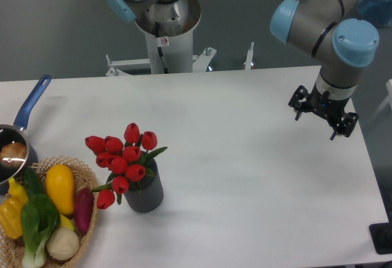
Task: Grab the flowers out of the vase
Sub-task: 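Move the open gripper from its start pose toward the red tulips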
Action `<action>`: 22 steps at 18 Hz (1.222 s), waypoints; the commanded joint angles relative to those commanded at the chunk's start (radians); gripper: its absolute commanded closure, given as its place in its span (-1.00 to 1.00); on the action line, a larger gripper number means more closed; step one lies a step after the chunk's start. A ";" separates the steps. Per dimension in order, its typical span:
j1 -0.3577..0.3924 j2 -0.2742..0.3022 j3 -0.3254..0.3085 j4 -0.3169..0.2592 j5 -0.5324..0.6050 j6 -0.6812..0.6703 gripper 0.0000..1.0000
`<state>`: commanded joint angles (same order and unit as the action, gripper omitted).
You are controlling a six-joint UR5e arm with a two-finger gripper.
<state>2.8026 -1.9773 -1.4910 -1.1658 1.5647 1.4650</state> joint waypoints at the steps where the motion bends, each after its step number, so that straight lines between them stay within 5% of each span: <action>1: 0.000 0.000 0.000 0.000 0.000 0.002 -1.00; 15: -0.055 0.017 0.003 0.008 -0.006 -0.003 -1.00; 22: -0.104 0.087 -0.093 0.049 -0.106 -0.147 -1.00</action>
<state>2.6983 -1.8901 -1.5843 -1.1168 1.4591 1.3177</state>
